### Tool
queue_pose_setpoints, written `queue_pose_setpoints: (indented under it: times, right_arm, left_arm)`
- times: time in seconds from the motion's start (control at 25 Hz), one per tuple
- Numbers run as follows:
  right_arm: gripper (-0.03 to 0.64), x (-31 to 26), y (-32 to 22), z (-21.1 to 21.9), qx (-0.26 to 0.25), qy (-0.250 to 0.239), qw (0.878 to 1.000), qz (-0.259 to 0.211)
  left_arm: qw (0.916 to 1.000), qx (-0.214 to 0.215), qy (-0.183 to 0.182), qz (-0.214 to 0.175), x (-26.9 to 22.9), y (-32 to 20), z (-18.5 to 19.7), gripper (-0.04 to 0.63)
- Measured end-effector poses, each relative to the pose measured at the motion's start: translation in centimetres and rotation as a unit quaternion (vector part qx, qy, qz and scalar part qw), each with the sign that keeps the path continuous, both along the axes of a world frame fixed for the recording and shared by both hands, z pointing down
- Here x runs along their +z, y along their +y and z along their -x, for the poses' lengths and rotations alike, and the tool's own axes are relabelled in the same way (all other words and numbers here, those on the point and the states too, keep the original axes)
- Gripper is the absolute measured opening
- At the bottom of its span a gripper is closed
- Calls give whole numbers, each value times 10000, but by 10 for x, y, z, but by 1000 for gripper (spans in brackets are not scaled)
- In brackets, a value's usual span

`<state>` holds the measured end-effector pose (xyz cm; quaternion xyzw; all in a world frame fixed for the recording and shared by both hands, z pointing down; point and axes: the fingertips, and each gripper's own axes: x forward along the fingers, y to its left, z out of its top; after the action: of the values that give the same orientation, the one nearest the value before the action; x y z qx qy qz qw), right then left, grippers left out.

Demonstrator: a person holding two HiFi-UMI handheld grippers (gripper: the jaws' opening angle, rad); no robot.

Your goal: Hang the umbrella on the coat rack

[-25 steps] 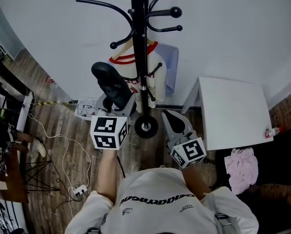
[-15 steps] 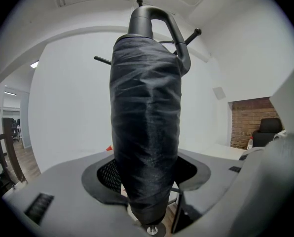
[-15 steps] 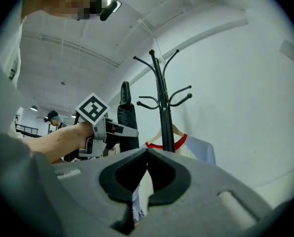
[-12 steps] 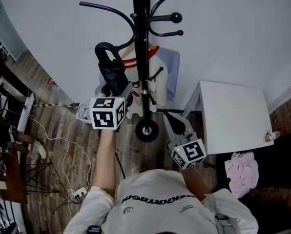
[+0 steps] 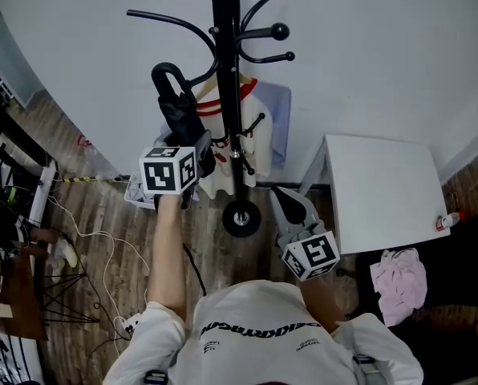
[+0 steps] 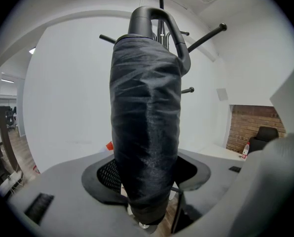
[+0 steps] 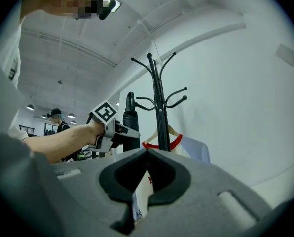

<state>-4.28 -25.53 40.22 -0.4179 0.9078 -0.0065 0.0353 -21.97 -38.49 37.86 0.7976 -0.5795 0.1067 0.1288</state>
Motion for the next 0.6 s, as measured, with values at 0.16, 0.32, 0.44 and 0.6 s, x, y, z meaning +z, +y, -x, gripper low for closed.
queue_pose_setpoints:
  times: [0.16,0.32,0.44,0.6]
  right_arm:
    - [-3,0,3,-1,34,-6,10000,-8]
    - [-3,1,7,-3,81,12,10000,1]
    - [-3,1,7,-6,128,14,9999,-2]
    - [-3,1,6,-11,180,-6,9998,-7]
  left_arm:
    - [9997,152,128,139,4,-4,-2,255]
    - [9993,291,116,205,5,-5,-8,255]
    - [9988,390,147,264,8,-8,-14,255]
    - [9979,465,86,437,21,-13,-19,255]
